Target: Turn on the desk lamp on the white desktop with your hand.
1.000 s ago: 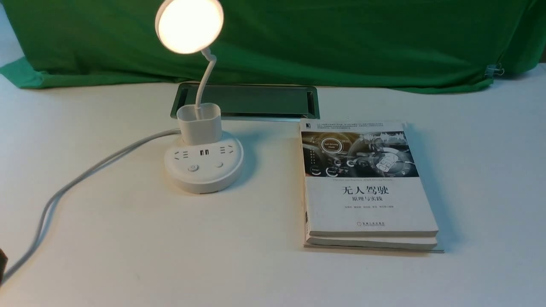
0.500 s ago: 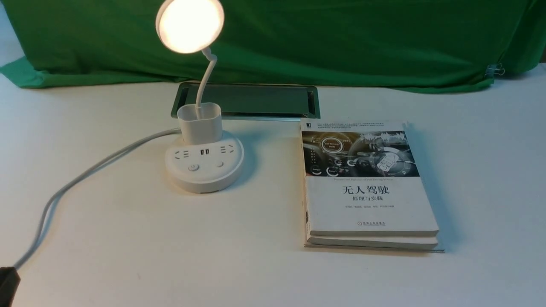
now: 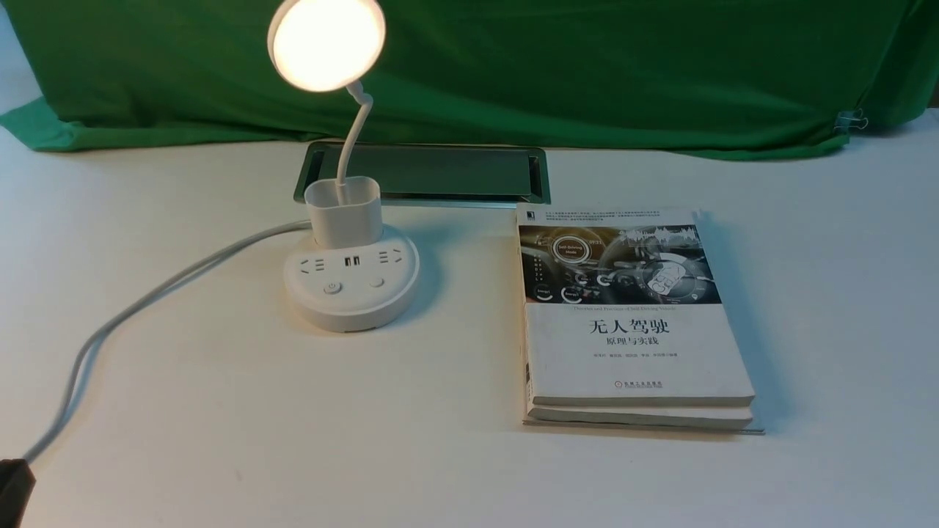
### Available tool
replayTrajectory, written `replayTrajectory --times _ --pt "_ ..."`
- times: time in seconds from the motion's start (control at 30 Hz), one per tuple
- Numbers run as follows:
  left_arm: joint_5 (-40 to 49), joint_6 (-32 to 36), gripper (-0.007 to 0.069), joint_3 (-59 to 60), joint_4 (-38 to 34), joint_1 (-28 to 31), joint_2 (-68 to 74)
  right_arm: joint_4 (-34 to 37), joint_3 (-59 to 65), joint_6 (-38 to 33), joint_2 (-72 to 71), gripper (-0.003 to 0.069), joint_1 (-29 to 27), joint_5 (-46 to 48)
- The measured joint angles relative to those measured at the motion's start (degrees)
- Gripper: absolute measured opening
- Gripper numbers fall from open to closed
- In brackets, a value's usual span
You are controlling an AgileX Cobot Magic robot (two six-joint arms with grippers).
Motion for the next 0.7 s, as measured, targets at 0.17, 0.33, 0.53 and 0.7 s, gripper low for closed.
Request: replayTrajectory --times 0.17,0.33,0.53,0.7 --pt "0.0 0.3 0.0001 0.0 0.0 0.0 0.0 0.0 0.0 -0.13 0.0 0.0238 0.0 0.0" --pt "0.0 0.29 0.0001 0.0 0.0 0.0 0.0 0.0 0.0 -0.18 0.0 0.0238 0.0 0.0" --pt "0.0 0.29 0.0001 0.0 0.0 0.0 0.0 0.0 0.0 -0.23 0.0 0.0238 0.0 -0.05" --pt "0.0 0.52 0.0001 0.0 0.0 0.0 0.0 0.0 0.0 -0.44 0.0 0.0238 0.0 -0.05"
